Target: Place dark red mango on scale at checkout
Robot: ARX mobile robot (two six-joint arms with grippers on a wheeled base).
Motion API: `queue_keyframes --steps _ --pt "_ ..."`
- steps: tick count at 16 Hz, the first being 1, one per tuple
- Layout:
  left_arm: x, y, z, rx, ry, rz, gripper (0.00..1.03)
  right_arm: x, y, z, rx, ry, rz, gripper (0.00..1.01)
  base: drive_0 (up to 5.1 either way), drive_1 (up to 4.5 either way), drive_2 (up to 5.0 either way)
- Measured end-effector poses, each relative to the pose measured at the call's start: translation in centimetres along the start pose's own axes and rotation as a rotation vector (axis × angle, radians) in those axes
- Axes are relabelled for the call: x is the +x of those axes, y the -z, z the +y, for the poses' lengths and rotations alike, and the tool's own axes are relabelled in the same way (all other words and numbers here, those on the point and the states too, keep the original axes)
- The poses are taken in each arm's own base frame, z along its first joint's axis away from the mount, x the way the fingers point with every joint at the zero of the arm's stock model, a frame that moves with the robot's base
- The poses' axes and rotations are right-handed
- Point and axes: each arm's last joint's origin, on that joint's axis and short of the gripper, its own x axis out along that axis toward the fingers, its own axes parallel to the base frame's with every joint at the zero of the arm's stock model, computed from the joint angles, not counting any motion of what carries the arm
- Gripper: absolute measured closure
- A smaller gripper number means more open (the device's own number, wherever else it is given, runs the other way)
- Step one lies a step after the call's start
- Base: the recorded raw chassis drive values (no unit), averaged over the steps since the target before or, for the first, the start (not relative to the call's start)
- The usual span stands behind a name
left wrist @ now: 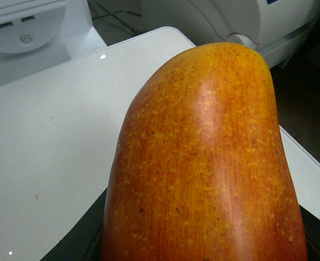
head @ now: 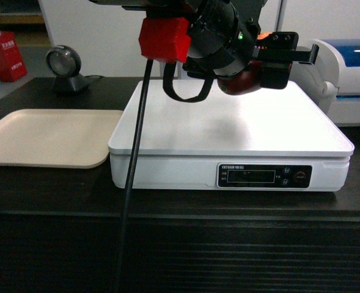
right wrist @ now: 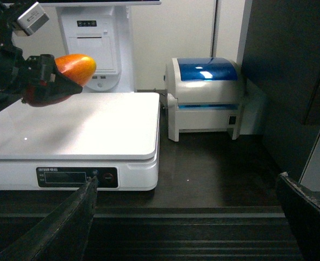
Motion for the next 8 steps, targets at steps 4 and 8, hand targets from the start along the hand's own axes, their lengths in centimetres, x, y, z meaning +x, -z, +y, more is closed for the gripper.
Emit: queue_keyframes --steps 4,8 --pt "4.0 0.1 0.4 -0.170 -0.133 0.103 0.42 0.0 0.0 0.0 0.000 0.000 0.000 0.03 0.0 0.00 0.0" --pt "6.4 1.0 1.5 -0.240 -0.258 0.179 0.42 0.0 0.0 0.0 0.000 0.000 0.000 0.03 0.0 0.00 0.0"
